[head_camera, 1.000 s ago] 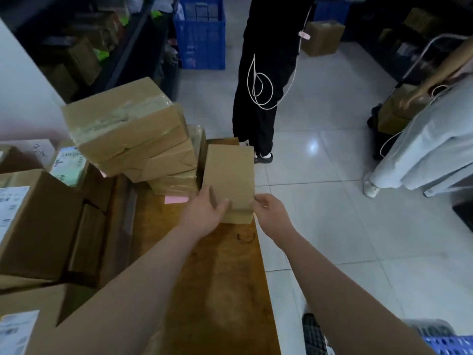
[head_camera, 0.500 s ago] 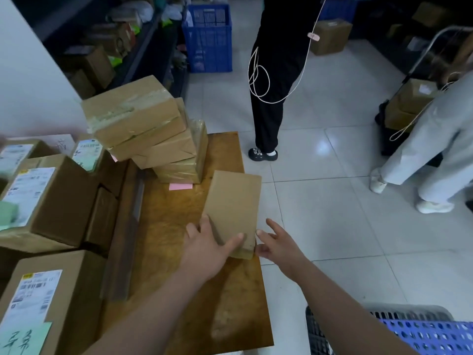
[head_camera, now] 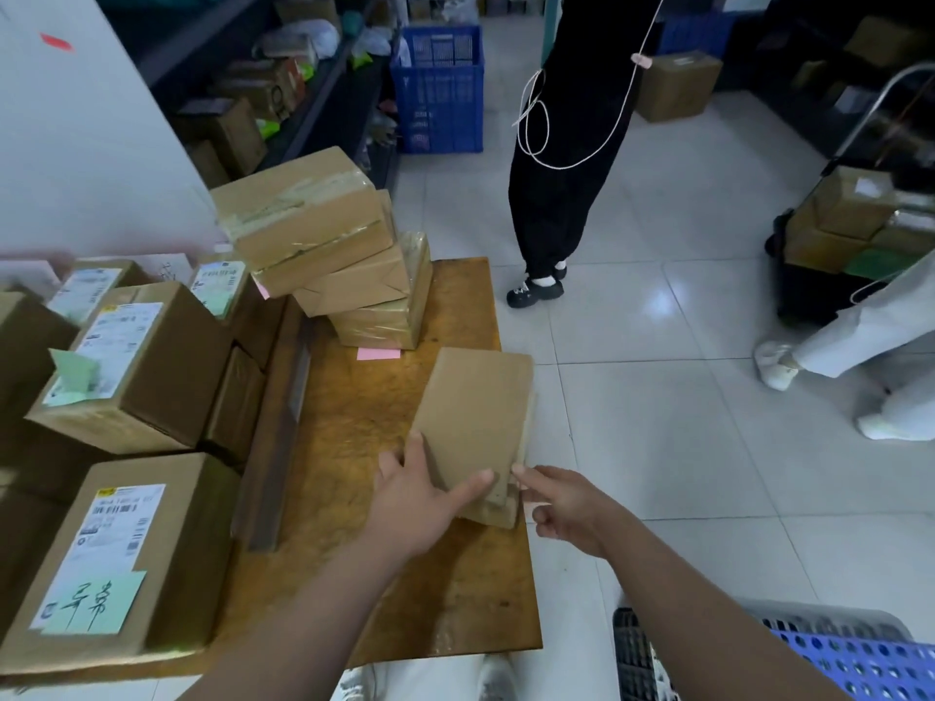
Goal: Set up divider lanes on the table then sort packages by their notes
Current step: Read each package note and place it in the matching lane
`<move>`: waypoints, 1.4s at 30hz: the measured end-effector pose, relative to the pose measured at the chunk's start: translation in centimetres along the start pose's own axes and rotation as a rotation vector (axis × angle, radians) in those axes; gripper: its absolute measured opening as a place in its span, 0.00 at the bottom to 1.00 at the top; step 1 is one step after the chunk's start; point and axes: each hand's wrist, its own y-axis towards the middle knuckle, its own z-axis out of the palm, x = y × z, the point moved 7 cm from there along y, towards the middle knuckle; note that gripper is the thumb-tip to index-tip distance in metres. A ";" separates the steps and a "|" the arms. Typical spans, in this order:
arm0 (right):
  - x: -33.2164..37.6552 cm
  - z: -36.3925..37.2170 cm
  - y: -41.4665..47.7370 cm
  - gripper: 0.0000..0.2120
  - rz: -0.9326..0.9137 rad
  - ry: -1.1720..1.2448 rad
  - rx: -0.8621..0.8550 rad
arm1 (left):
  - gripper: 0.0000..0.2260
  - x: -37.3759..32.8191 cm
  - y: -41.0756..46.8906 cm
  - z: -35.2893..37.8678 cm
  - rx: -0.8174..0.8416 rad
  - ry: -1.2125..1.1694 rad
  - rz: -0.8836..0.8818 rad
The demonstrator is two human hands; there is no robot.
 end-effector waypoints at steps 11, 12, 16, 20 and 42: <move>4.5 1.1 -0.8 0.15 -0.276 -0.108 -0.072 | 0.38 2.3 0.2 0.5 0.096 -0.639 -0.152; 4.6 1.4 -0.6 0.13 -0.286 -0.125 -0.070 | 0.40 2.6 0.2 0.5 0.078 -0.633 -0.152; 4.4 1.8 0.7 0.12 -0.270 -0.200 -0.110 | 0.40 4.1 0.2 0.2 0.053 -0.730 -0.152; 3.0 3.0 2.2 0.30 -0.155 -0.279 -0.068 | 0.30 5.0 -0.4 -0.8 -0.011 -0.815 -0.146; 2.5 5.2 1.0 0.22 -0.173 -0.291 -0.106 | 0.28 7.3 -2.8 -1.7 -0.052 -0.615 -0.171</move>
